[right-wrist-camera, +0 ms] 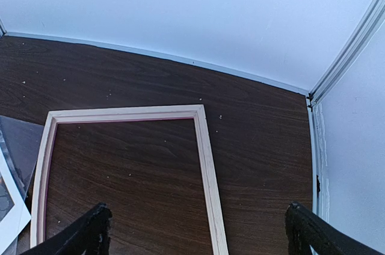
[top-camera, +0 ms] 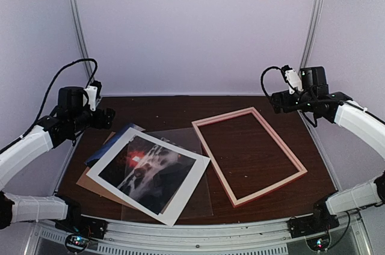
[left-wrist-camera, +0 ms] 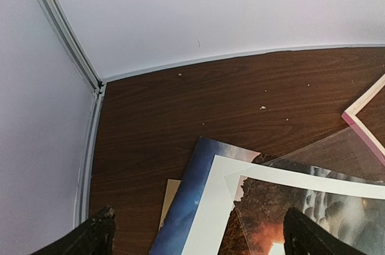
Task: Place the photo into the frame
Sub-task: Adjust the frame body at the center of the board.
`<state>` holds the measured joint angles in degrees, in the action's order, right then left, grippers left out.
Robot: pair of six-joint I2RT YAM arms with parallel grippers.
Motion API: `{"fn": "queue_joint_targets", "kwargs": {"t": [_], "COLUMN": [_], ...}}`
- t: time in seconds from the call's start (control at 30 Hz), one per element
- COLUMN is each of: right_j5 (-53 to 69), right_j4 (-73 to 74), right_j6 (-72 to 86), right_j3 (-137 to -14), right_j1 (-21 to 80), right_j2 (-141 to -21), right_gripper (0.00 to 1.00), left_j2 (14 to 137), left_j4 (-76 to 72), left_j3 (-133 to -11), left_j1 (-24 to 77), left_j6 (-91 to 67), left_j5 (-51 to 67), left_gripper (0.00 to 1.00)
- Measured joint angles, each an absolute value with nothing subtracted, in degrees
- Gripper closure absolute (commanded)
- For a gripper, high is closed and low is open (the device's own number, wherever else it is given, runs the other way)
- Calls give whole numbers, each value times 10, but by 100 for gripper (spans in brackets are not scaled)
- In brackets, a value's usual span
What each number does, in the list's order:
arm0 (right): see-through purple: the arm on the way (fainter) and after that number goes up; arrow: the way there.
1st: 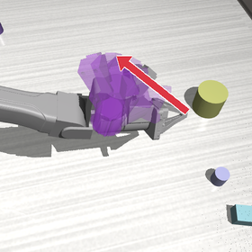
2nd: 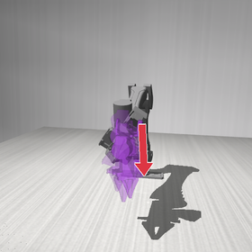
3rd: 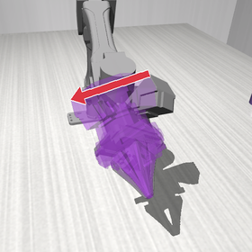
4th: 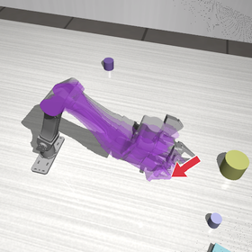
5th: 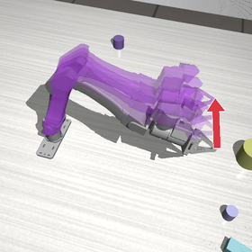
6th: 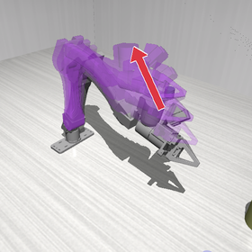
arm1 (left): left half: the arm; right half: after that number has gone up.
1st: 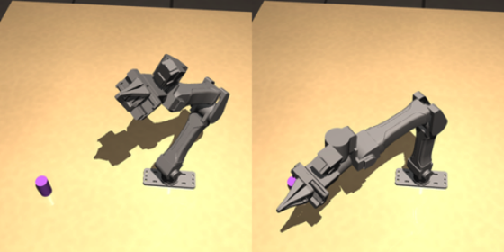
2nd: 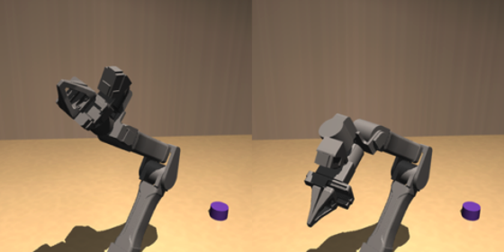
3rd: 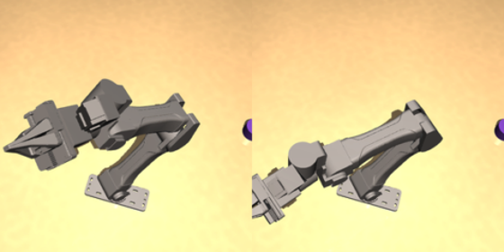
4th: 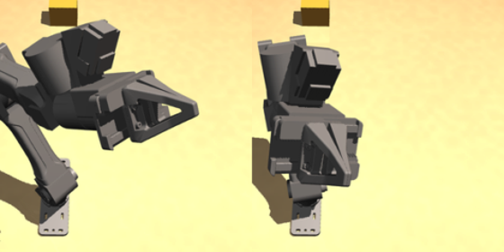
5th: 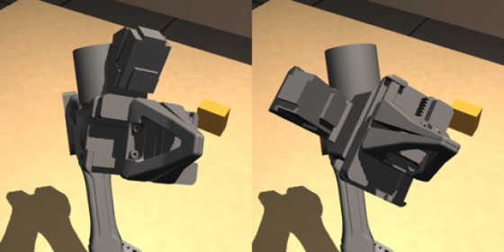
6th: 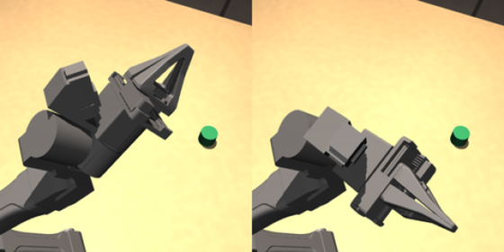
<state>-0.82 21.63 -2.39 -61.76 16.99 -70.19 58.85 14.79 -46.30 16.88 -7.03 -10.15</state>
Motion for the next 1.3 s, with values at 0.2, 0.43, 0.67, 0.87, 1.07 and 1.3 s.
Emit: {"fn": "queue_joint_targets", "kwargs": {"t": [0.2,0.43,0.67,0.87,1.07,1.3], "right_j5": [-8,-8,-34,-53,-72,-69], "right_j4": [216,219,255,294,326,357], "right_j6": [-24,-24,-27,-20,17,51], "right_j3": [-618,-618,-623,-635,-640,-666], "right_j1": [170,171,213,281,362,467], "right_j2": [-702,-702,-704,-733,-816,-914], "right_gripper": [0,0,0,0,0,3], "left_j2": [593,593,606,634,647,654], "left_j4": [150,152,172,203,224,252], "left_j3": [-464,-465,-480,-510,-521,-531], "left_j1": [169,169,169,169,169,169], "left_j6": [-74,-79,-92,-108,-119,-130], "left_j5": [-102,-102,-103,-105,-105,-105], "left_gripper": [2,2,2,2,2,2]}}
